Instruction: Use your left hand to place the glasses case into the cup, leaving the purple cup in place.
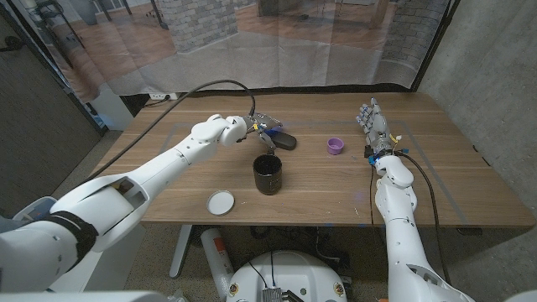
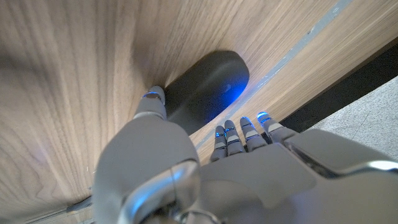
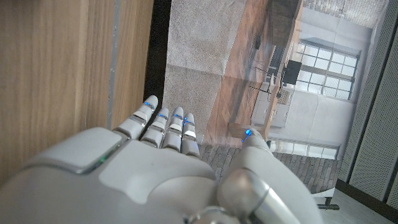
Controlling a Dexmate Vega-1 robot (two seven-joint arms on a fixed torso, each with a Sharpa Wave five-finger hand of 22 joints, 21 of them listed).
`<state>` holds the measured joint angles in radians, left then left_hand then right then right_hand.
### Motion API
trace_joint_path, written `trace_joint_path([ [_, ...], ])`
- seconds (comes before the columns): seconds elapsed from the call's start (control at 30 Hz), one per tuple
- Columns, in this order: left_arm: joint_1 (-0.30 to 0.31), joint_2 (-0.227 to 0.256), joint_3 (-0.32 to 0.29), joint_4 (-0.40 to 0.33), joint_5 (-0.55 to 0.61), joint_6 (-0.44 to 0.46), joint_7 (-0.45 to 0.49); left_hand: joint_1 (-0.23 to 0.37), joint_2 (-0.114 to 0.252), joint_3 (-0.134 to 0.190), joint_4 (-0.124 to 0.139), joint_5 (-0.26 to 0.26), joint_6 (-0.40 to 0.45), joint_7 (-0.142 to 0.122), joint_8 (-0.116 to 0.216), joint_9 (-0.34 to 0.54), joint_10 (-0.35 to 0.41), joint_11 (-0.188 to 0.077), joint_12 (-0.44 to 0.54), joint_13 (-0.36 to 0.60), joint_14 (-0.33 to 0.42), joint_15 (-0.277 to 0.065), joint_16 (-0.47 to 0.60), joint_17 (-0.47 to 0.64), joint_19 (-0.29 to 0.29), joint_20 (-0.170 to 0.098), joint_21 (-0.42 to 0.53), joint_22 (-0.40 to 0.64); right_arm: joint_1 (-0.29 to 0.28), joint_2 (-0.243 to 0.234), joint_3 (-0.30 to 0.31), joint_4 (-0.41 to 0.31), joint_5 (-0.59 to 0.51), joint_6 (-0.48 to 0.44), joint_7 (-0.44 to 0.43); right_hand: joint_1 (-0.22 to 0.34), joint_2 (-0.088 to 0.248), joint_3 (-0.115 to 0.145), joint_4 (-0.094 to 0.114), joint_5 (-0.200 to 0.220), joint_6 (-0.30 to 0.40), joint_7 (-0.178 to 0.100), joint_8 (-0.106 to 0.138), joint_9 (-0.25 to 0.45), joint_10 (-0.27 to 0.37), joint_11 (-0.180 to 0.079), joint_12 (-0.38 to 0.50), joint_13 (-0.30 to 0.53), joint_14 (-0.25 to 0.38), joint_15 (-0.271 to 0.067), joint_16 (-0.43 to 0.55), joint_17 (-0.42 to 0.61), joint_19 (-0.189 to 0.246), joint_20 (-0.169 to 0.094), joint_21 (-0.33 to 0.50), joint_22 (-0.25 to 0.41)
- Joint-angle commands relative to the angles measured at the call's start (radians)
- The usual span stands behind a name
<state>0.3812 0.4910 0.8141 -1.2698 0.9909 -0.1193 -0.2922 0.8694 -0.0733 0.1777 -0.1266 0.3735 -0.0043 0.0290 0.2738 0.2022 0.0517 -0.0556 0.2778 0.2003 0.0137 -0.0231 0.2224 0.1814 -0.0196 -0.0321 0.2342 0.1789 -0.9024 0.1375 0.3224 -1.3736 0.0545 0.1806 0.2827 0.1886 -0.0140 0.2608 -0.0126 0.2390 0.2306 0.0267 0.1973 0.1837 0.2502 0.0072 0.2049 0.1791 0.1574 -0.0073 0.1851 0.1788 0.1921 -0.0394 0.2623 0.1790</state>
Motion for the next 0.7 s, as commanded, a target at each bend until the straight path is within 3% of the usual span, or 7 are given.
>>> trace_joint_path([
  [0.03,0.004,-0.009,0.011,0.017,-0.006,0.016,0.013,0.02,0.002,-0.003,-0.003,0.003,0.018,0.002,0.007,0.002,0.022,-0.002,0.01,0.002,0.02,-0.003,0.008,0.003,0.018,-0.016,0.009,0.005,0.002,-0.002,0.002,0.001,0.002,0.001,0.003,0.004,0.002,0.004,-0.006,-0.004,0.009,-0.002,-0.002,0.003,0.004,0.0,0.002,0.002,0.008,0.002,0.004,0.004,0.01,-0.015,-0.001,0.004],
  [0.2,0.01,-0.01,0.011,0.012,-0.009,0.028,0.011,0.031,0.007,-0.003,-0.003,0.002,0.048,-0.004,0.013,0.002,0.053,-0.001,0.015,0.002,0.051,-0.008,0.012,0.003,0.043,-0.003,0.014,0.005,0.002,-0.001,0.003,0.006,0.003,0.002,0.005,0.004,0.002,0.003,-0.007,-0.004,0.009,-0.002,-0.002,0.003,0.004,0.0,0.002,0.002,0.008,0.003,0.004,0.004,0.01,-0.014,-0.003,0.004],
  [0.7,0.011,-0.02,0.019,0.005,-0.011,0.045,-0.002,0.11,0.042,0.008,-0.012,-0.008,0.175,-0.022,0.036,0.001,0.183,-0.02,0.03,0.003,0.188,-0.042,0.023,0.005,0.206,0.025,0.056,0.007,-0.005,-0.003,0.01,0.0,0.006,-0.004,0.008,0.003,0.003,0.002,-0.008,-0.005,0.009,-0.003,-0.002,0.003,0.007,-0.001,0.003,0.002,0.009,0.004,0.004,0.004,0.011,-0.014,-0.006,0.004],
])
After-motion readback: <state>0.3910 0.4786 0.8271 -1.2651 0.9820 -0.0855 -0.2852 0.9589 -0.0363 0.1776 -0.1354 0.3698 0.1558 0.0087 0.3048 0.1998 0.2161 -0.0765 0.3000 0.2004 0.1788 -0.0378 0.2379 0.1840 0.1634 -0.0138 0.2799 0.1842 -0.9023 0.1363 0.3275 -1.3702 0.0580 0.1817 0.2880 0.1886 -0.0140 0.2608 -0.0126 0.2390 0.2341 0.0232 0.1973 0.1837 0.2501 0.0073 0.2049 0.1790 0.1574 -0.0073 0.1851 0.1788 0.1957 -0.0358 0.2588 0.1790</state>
